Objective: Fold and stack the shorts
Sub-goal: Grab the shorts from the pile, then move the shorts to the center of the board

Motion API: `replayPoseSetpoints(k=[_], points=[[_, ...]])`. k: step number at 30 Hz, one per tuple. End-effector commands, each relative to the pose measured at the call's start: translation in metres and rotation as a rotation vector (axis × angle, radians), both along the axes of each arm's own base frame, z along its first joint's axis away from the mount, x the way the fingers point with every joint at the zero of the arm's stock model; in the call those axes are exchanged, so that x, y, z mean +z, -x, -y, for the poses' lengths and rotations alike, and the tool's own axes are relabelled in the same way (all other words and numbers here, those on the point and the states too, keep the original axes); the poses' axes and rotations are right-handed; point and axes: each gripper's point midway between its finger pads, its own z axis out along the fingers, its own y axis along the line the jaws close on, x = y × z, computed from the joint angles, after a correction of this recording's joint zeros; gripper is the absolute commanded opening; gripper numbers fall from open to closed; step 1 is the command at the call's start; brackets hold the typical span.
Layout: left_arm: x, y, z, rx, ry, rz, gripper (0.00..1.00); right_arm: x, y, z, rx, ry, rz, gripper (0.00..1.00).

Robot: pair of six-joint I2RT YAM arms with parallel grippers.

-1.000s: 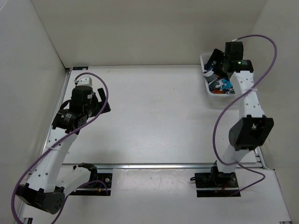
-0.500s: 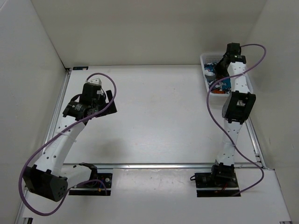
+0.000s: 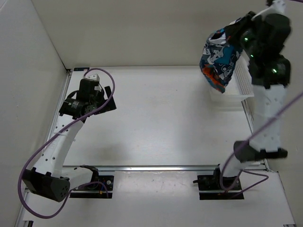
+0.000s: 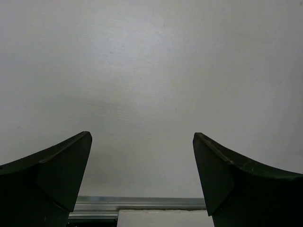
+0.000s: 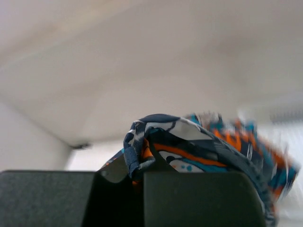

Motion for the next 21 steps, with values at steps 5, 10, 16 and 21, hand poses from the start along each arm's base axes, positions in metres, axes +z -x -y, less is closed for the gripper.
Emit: replayPoseSetpoints(k=[5,10,16,21], points=[[0.065,-0.017,-0.037,0.151,-0.042,0.075,1.0,0.021,0.079,-0.1,0.394,-0.082,0.06,0.0],[0.074,-0.013,-0.034,0.127,0.021,0.101,1.0,-0.095,0.106,-0.167,0.544,-0.046,-0.227,0.0],[0.054,-0.004,-0.013,0.036,0.106,0.08,1.0,-0.241,0.105,-0.12,0.317,0.044,-0.556,0.95],[0.0,0.009,0.02,-0.067,0.137,-0.067,1.0,-0.264,0.127,-0.075,0.18,0.095,-0.585,0.99]])
